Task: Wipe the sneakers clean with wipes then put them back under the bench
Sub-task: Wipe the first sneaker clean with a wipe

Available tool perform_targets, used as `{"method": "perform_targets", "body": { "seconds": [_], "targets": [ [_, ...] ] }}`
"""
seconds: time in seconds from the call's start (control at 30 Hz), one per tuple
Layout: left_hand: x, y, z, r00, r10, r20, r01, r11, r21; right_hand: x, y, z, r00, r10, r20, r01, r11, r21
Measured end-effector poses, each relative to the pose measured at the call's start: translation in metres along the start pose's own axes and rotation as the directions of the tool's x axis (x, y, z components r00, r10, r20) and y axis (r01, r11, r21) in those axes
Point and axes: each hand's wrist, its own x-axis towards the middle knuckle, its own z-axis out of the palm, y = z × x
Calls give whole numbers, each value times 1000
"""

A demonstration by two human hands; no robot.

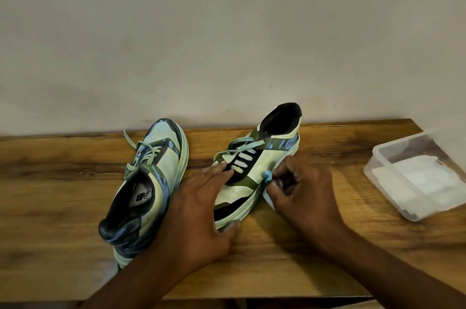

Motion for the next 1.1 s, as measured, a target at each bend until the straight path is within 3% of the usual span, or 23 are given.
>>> {"method": "perform_targets", "body": {
  "seconds": [0.1,0.17,0.33,0.4,0.6,0.67,0.77,0.83,0.93,1.03,1.1],
  "targets": [
    [1,-1,-2,1000,7,-14,-7,1000,-20,-18,-14,10,985,-142,94,144,989,-19],
    [2,-1,-4,1000,15,-18,-16,1000,-15,-16,-13,9,977,-158,142,162,987,-17],
    [3,-1,-5,1000,22,-14,-21,999,28,13,6,-7,995,89,-49,-88,996,20],
    [3,1,-5,1000,20,-17,-19,999,42,11,3,-5,991,106,-80,-104,994,35],
    [7,11,-2,999,17,-33,-11,986,165,-14,-16,9,986,-148,71,150,988,-21],
    [10,15,-2,998,33,-47,-22,977,214,-4,-10,4,995,-89,42,90,996,-17],
    [13,19,-4,998,47,-45,-35,971,236,18,1,-11,986,121,-111,-117,992,44],
    [14,20,-6,998,39,-39,-29,973,227,24,4,-18,972,158,-172,-151,987,54],
    [14,24,-17,999,4,-43,-1,998,60,13,-8,-12,992,-37,-118,38,999,11],
    [14,28,-32,998,-59,-13,55,980,-190,-3,-24,-1,953,-302,-12,302,953,-29],
    [15,29,-40,997,-81,8,80,964,-254,3,-24,-6,931,-366,2,366,930,-36]
  ]
}}
